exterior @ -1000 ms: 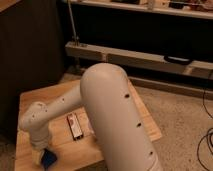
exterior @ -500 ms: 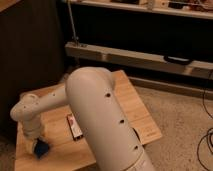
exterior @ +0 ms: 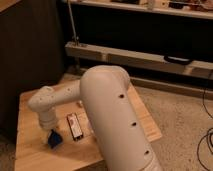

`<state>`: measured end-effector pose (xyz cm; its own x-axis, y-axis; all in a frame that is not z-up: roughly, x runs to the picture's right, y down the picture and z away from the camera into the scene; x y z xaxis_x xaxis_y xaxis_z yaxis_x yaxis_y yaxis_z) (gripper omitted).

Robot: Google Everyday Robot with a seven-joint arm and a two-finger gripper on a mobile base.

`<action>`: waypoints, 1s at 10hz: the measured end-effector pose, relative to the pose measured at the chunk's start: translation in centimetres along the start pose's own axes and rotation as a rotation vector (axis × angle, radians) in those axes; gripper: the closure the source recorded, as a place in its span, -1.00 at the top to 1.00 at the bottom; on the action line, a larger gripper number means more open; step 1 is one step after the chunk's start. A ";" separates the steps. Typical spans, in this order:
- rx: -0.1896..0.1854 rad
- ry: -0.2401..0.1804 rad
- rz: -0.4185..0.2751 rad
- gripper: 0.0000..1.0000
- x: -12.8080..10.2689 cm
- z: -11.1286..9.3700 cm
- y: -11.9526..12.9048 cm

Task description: Wipe the white sponge on the table

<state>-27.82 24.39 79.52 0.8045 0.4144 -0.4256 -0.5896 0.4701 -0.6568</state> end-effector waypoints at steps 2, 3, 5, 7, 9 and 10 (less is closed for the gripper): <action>0.014 0.002 0.079 -0.54 2.8 -0.1 -2.7; 0.020 -0.003 0.113 -0.54 3.8 -0.4 -3.8; 0.028 -0.010 0.143 -0.54 5.5 -1.6 -4.8; 0.030 -0.003 0.131 -0.54 6.7 -1.8 -3.8; 0.019 0.010 0.114 -0.54 8.5 -1.2 -1.3; 0.010 0.016 0.098 -0.54 8.9 -0.7 0.1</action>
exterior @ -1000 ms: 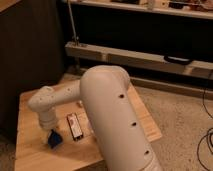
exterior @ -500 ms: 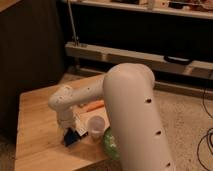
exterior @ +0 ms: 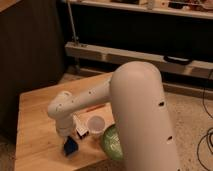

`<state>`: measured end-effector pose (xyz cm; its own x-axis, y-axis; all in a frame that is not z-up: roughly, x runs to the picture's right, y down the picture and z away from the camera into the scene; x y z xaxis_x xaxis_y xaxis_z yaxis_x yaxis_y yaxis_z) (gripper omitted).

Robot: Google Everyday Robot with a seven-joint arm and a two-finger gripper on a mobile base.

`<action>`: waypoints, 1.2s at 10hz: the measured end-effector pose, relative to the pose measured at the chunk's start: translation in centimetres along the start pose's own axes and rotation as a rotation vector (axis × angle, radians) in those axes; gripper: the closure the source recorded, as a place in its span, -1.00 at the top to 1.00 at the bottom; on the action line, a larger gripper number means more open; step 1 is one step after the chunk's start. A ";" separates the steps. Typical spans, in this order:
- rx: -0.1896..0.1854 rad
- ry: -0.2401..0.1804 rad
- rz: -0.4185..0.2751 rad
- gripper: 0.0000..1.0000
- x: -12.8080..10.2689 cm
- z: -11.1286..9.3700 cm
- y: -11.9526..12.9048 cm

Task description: Wipe the white sponge on the table

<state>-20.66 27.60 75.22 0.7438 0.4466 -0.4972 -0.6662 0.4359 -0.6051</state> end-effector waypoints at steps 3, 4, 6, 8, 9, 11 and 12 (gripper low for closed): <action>-0.027 0.013 -0.072 -0.54 0.4 1.4 4.2; -0.033 0.013 -0.095 -0.54 -0.1 1.7 5.0; -0.053 0.002 -0.154 -0.54 -2.6 1.8 7.1; -0.066 0.004 -0.205 -0.54 -5.2 2.2 8.9; -0.071 0.002 -0.219 -0.54 -6.5 2.5 9.5; -0.078 -0.012 -0.235 -0.54 -9.3 2.5 10.0; -0.073 -0.021 -0.235 -0.54 -10.5 2.1 9.4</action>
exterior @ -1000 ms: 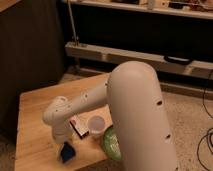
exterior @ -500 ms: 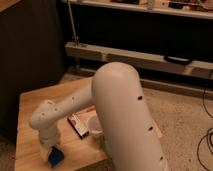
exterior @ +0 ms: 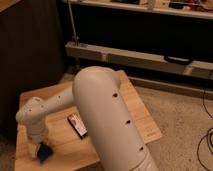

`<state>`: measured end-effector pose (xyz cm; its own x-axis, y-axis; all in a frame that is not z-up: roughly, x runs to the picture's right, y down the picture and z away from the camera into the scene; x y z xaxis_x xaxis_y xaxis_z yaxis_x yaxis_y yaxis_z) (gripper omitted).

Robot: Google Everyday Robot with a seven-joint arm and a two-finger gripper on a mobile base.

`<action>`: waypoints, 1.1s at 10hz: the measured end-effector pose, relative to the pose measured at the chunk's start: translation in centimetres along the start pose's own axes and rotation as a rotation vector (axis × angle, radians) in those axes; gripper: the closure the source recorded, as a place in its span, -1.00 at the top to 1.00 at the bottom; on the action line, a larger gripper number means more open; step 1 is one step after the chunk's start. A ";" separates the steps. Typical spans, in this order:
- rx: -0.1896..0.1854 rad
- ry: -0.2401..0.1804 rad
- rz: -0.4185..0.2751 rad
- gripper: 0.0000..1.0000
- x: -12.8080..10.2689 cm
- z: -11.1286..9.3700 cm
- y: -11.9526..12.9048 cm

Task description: Wipe the white sponge on the table

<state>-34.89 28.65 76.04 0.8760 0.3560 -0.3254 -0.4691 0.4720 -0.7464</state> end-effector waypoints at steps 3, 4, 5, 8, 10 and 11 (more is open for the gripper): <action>0.026 -0.010 0.049 -0.54 -0.3 -1.4 -3.9; 0.032 -0.015 0.077 -0.54 0.4 -1.9 -5.4; 0.037 -0.017 0.106 -0.54 1.2 -2.3 -6.6; 0.056 -0.034 0.198 -0.54 5.3 -3.9 -9.3; 0.059 -0.028 0.218 -0.54 8.2 -4.0 -8.8; 0.057 -0.023 0.223 -0.54 9.3 -3.8 -8.3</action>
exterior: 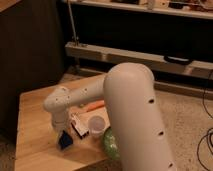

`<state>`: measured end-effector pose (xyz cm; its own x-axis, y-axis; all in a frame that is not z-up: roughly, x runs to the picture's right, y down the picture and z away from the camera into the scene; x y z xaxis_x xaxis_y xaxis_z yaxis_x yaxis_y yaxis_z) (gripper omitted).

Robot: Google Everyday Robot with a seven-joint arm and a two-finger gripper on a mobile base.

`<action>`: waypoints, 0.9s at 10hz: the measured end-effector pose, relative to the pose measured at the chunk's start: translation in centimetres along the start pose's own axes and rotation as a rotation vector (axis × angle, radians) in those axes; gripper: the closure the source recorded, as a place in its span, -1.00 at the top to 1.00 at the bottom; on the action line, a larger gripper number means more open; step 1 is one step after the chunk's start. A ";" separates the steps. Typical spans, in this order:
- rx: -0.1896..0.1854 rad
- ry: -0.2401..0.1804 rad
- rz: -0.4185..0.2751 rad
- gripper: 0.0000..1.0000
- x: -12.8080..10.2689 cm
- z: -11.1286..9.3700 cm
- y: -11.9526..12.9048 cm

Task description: Wipe the white sponge on the table

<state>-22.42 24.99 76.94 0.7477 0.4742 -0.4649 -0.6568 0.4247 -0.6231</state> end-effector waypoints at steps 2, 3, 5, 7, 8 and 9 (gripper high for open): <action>-0.013 0.018 -0.010 -0.54 2.1 1.0 1.8; -0.023 0.028 -0.028 -0.54 2.6 1.7 3.3; -0.042 0.046 -0.078 -0.54 3.0 2.9 6.2; -0.073 0.057 -0.175 -0.54 1.8 4.1 10.7; -0.085 0.064 -0.222 -0.54 0.7 4.6 12.5; -0.092 0.070 -0.263 -0.54 -0.8 4.9 13.8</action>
<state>-32.55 34.30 71.78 0.8984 0.3007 -0.3200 -0.4298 0.4528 -0.7811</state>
